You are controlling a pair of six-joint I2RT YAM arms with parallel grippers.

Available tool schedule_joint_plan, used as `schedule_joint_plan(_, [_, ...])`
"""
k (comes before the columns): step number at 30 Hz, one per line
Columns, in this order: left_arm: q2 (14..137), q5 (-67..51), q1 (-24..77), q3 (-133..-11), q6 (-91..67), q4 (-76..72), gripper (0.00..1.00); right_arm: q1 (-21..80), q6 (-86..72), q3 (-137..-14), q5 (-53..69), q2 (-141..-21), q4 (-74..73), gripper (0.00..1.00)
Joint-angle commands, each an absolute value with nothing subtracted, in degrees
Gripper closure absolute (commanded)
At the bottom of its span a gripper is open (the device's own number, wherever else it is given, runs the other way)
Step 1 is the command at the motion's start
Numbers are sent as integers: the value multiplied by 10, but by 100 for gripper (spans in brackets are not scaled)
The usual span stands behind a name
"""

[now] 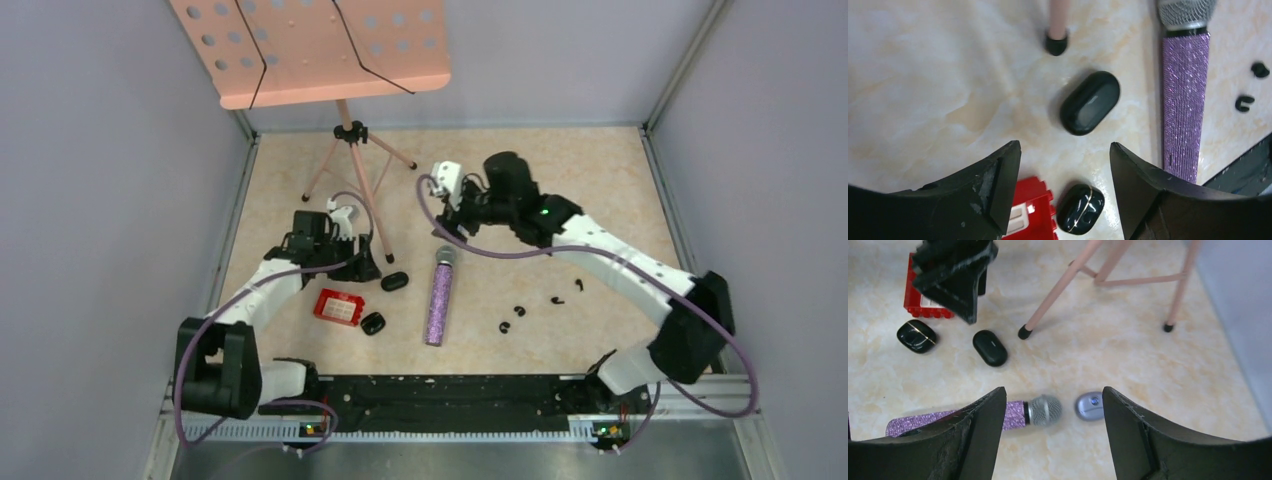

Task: Insert the wireless bluetooth earbuds into the charging case
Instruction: Pick up the charging case at the center of the board.

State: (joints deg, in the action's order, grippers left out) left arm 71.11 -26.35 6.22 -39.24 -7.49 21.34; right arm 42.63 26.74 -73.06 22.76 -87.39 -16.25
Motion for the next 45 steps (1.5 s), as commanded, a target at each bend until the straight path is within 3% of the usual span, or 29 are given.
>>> schedule_joint_plan(1, [759,-298,124,-430,-8,180,28,404,258,-695,236,-777,-218,30])
schedule_joint_plan(15, [879,-201,178,-515,-32,219,28,384,109,-633,179,-689,-243,30])
schedule_joint_plan(23, [926,-282,211,-544,-23,289,28,370,60,-627,168,-692,-248,30])
schedule_joint_plan(29, [868,-276,222,-502,-36,294,27,369,23,-632,177,-716,-235,30])
schedule_joint_plan(36, [808,-396,250,-466,-8,279,28,370,-25,-619,197,-763,-204,31])
schedule_joint_plan(41, [705,-319,192,-480,-76,301,29,381,-56,-633,195,-821,-184,40])
schedule_joint_plan(45, [589,-139,149,-503,-198,354,25,429,-62,-682,166,-880,-184,42])
